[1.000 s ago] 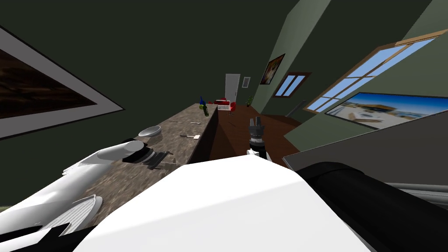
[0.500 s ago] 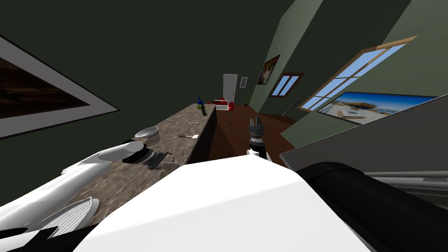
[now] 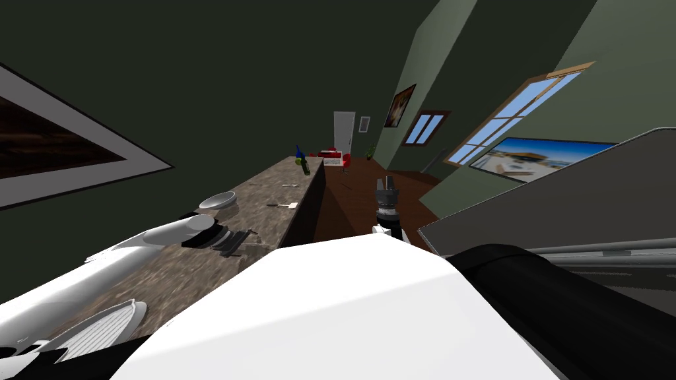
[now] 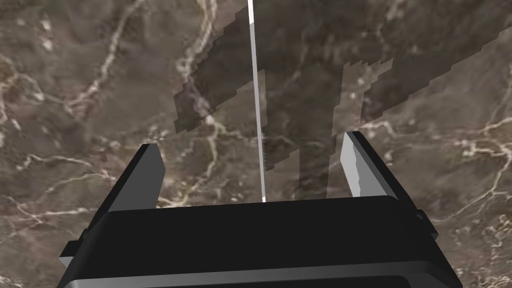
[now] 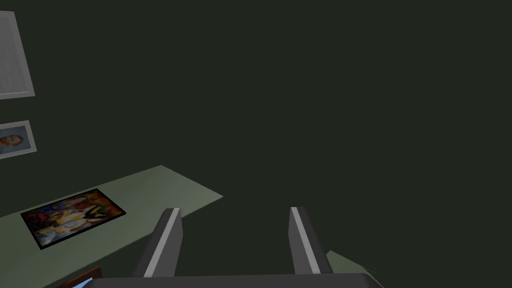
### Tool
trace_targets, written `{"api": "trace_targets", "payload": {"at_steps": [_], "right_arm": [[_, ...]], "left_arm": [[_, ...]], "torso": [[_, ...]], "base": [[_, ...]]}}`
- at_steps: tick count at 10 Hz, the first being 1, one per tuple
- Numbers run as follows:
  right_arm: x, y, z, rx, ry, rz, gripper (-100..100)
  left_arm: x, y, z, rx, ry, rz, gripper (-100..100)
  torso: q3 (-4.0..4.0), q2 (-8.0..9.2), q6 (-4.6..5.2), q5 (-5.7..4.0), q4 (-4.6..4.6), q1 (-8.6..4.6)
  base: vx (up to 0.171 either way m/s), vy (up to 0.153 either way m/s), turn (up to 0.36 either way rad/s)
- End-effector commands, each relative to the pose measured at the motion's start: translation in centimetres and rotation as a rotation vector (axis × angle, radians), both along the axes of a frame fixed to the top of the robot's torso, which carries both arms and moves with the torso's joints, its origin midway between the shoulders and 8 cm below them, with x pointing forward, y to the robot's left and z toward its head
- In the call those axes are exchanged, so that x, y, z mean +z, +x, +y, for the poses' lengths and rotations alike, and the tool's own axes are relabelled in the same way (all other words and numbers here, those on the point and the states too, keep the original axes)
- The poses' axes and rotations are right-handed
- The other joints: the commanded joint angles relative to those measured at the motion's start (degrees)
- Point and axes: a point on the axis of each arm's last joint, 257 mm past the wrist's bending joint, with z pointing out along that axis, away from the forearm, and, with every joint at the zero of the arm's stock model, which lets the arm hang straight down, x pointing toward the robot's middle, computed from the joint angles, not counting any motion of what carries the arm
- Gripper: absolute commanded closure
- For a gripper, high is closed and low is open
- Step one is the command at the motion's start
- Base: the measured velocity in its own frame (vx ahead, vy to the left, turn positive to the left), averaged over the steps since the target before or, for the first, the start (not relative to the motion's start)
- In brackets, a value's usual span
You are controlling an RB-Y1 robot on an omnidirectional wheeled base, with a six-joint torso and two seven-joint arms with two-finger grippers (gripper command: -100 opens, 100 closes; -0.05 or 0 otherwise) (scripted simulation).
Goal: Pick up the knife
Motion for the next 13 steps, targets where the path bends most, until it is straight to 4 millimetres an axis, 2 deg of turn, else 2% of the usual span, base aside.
{"api": "trace_targets", "payload": {"at_steps": [1, 5, 7, 9, 10, 11, 12, 13], "right_arm": [[0.0, 0.0, 0.0, 0.000, 0.000, 0.000, 0], [0.0, 0.0, 0.0, 0.000, 0.000, 0.000, 0], [0.0, 0.0, 0.0, 0.000, 0.000, 0.000, 0], [0.0, 0.0, 0.0, 0.000, 0.000, 0.000, 0], [0.0, 0.0, 0.0, 0.000, 0.000, 0.000, 0], [0.0, 0.0, 0.0, 0.000, 0.000, 0.000, 0], [0.0, 0.0, 0.0, 0.000, 0.000, 0.000, 0], [0.0, 0.0, 0.0, 0.000, 0.000, 0.000, 0]], "left_arm": [[0.0, 0.0, 0.0, 0.000, 0.000, 0.000, 100], [0.0, -0.1, 0.0, 0.001, 0.000, 0.003, 100], [0.6, -0.1, -0.7, -0.010, -0.021, 0.010, -100], [0.7, 0.0, -0.8, -0.010, -0.024, 0.010, -100], [0.7, -0.1, -0.8, -0.011, -0.026, 0.012, 0], [-0.7, -0.4, -1.0, -0.004, -0.024, 0.012, -100], [-1.4, -0.5, -1.0, -0.001, -0.023, 0.013, -100], [-0.8, -0.6, -1.0, -0.003, -0.024, 0.014, -100]], "torso": [[0.00, 0.00, 0.00, 0.00, 0.00, 0.00], [0.00, -0.01, -0.01, 0.11, 0.01, 0.13], [-0.01, -0.02, -0.03, 0.12, 0.01, 0.15], [-0.02, -0.04, -0.02, 0.09, 0.00, 0.03], [-0.01, -0.03, -0.02, 0.10, 0.00, 0.08], [-0.01, -0.02, -0.02, 0.11, 0.00, 0.12], [-0.01, -0.02, -0.01, 0.13, 0.00, 0.15], [0.00, -0.01, -0.02, 0.13, 0.00, 0.16]], "base": [[0.000, 0.000, 0.000], [0.000, 0.000, 0.000], [0.002, -0.009, 0.013], [0.005, -0.024, 0.018], [0.000, 0.000, 0.000], [-0.002, -0.001, -0.053], [-0.004, 0.001, -0.059], [0.000, 0.000, 0.000]]}}
